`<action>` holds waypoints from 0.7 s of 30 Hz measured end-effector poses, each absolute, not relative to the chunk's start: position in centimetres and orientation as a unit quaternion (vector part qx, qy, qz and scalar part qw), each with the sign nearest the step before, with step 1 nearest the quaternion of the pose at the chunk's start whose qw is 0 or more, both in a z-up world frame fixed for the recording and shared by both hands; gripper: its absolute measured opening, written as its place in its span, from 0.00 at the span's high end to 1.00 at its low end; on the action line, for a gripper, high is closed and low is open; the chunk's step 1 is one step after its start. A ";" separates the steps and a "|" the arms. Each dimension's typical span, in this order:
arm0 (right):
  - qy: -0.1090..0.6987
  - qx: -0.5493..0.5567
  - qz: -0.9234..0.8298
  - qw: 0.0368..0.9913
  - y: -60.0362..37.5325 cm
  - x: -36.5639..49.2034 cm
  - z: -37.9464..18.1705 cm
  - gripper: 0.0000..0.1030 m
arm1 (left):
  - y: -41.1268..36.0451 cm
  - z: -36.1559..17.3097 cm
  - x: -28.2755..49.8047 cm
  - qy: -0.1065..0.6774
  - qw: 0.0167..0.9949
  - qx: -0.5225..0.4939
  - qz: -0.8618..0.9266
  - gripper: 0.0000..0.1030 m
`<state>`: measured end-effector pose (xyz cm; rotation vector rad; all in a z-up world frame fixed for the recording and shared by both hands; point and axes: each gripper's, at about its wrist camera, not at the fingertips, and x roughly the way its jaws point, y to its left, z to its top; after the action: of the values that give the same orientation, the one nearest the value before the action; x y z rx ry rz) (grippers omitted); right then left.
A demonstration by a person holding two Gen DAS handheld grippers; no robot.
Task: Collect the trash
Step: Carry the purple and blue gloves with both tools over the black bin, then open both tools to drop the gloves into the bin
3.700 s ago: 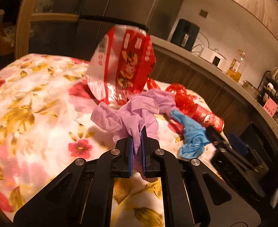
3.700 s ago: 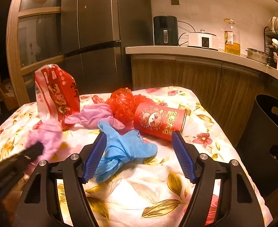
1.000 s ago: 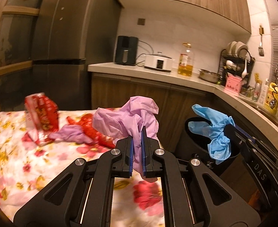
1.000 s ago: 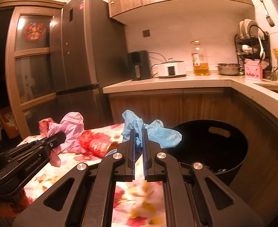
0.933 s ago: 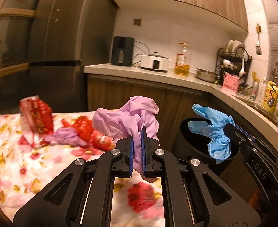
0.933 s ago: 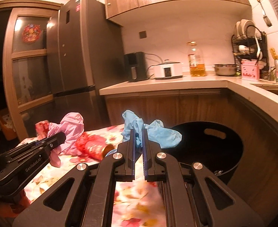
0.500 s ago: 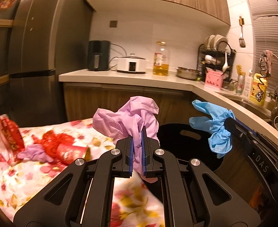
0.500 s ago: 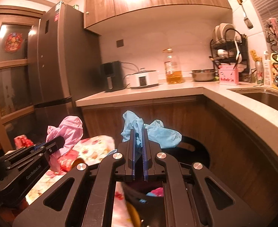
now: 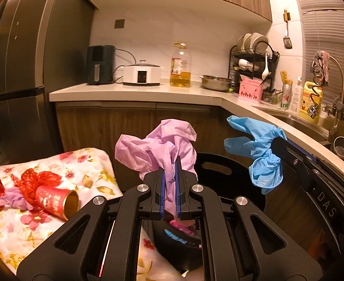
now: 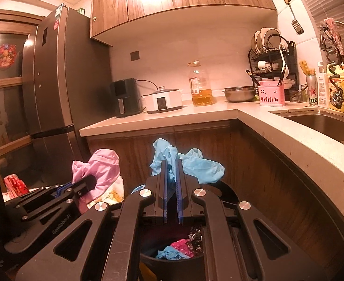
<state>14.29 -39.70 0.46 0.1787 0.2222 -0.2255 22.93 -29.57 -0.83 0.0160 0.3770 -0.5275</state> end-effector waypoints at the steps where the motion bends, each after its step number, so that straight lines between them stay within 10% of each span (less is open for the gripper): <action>1: 0.110 0.089 -0.113 0.983 -39.9 14.4 0.4 0.93 | -29.8 -0.9 23.1 0.187 0.947 0.007 -0.261 0.94; 21: 0.115 0.099 -0.116 0.981 -41.0 15.3 0.0 0.93 | -32.2 -1.8 24.6 0.194 0.941 0.014 -0.278 0.94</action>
<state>15.31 -41.05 -0.04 0.2000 0.2316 -0.2344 24.60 -32.17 -1.84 0.0291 0.3960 -0.5679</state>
